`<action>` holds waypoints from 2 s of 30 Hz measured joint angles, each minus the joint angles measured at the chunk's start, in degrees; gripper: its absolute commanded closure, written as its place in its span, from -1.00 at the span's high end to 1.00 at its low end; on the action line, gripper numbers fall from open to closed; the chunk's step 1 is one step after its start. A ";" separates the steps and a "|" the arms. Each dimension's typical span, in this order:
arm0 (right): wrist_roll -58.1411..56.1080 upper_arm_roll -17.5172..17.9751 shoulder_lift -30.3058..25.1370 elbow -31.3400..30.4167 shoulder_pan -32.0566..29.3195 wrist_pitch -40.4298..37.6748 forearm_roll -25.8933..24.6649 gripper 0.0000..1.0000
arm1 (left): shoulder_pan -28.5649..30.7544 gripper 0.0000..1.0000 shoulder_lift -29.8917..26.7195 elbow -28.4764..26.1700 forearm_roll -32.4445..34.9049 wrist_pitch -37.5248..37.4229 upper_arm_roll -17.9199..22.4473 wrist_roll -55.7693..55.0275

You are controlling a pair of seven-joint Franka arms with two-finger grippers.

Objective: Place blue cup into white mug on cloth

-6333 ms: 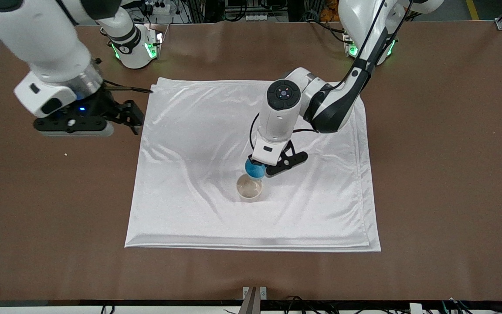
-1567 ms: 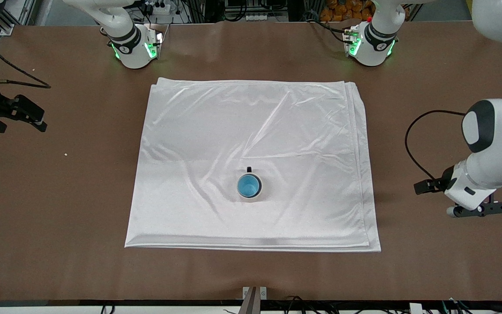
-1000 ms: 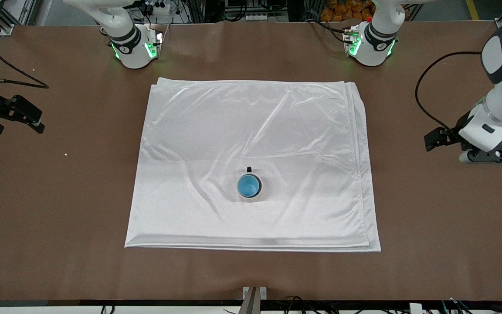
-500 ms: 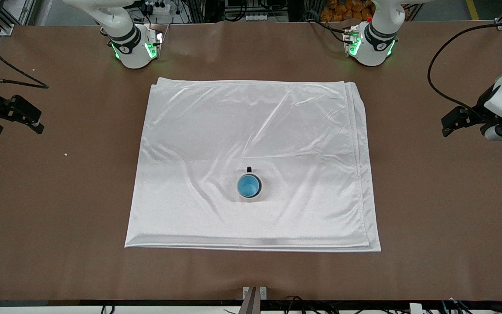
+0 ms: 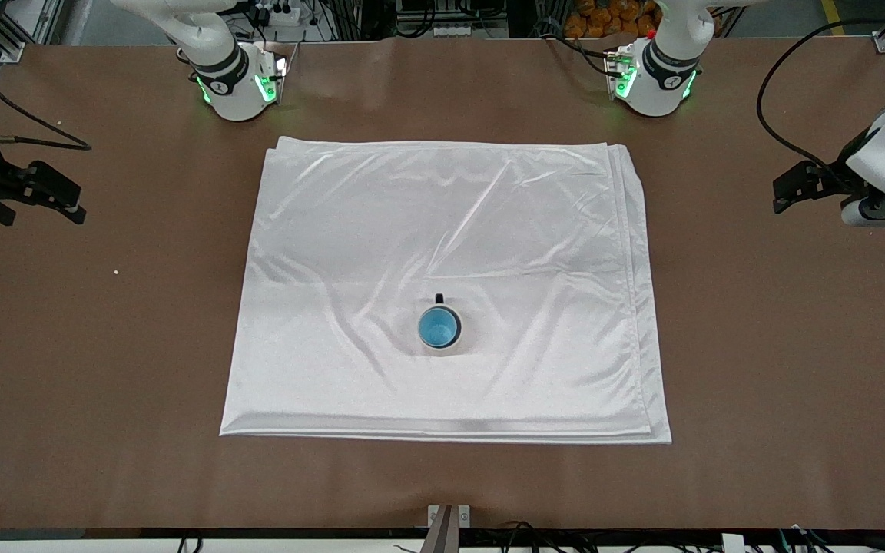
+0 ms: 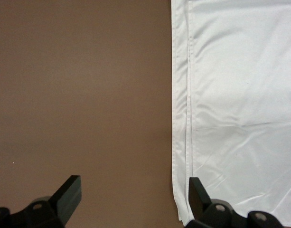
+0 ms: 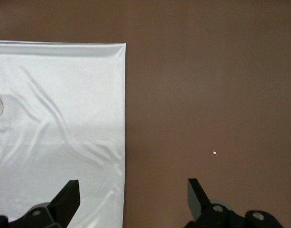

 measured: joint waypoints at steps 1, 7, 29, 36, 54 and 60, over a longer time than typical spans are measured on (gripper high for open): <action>0.00 0.00 0.00 0.00 0.00 -0.33 0.00 1.00 | 0.00 1.00 0.02 0.00 -0.40 -0.01 0.00 0.00; 0.00 0.00 -0.04 0.00 0.00 -1.87 0.00 1.00 | 0.00 1.00 0.03 0.18 -1.60 -1.00 0.00 0.00; 0.00 0.07 -0.06 0.00 0.07 -2.78 0.10 1.00 | 0.11 1.00 -2.80 1.29 -1.91 -4.29 -0.53 0.00; 0.00 0.07 -0.07 0.00 0.08 -3.26 0.12 1.00 | 0.11 1.00 -2.97 1.36 -1.91 -4.30 -0.53 0.00; 0.00 0.10 -0.09 0.00 0.11 -3.38 0.15 1.00 | 0.11 1.00 -3.62 1.87 -1.91 -4.34 -0.54 0.00; 0.00 0.14 -0.09 0.00 0.12 -3.44 0.15 1.00 | 0.11 1.00 -3.62 1.87 -1.91 -4.36 -0.55 0.00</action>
